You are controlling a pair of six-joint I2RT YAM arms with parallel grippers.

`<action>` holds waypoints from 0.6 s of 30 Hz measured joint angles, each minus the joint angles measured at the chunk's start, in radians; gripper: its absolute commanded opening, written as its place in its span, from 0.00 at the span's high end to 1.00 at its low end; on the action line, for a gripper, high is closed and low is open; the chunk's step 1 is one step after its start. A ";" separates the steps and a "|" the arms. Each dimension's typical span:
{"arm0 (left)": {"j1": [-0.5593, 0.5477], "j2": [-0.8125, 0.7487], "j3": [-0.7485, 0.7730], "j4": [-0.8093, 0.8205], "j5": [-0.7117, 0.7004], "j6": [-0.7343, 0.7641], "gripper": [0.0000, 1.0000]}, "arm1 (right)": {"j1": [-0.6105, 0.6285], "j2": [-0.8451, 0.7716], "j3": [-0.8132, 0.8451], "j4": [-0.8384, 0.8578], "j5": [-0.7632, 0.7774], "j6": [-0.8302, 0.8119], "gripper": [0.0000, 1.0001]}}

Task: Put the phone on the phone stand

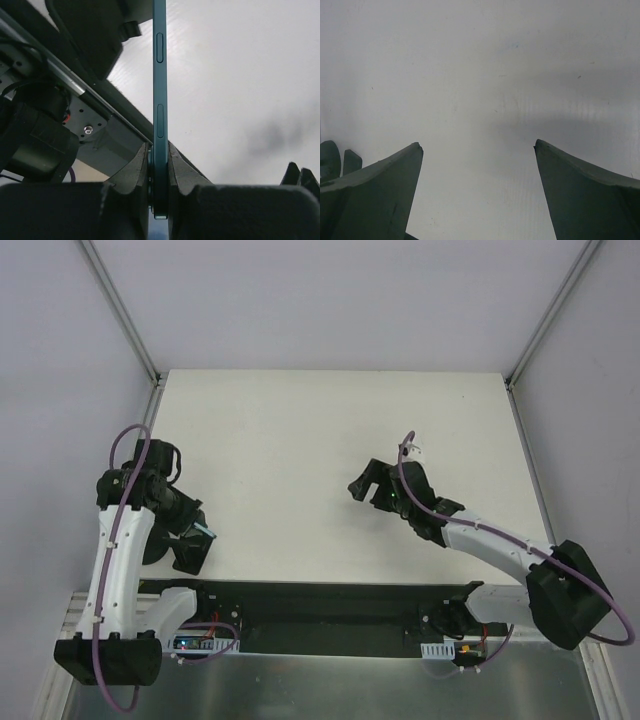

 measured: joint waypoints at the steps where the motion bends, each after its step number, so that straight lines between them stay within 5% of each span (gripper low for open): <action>1: 0.023 0.011 -0.025 -0.004 0.006 0.000 1.00 | 0.000 0.012 -0.006 0.021 -0.005 -0.004 0.04; 9: 0.052 0.074 -0.042 -0.003 0.060 0.010 1.00 | 0.043 0.134 -0.009 0.182 -0.171 -0.153 0.04; 18: 0.052 0.032 -0.016 0.002 0.266 0.031 1.00 | 0.541 0.370 0.104 0.704 -0.233 -0.709 0.05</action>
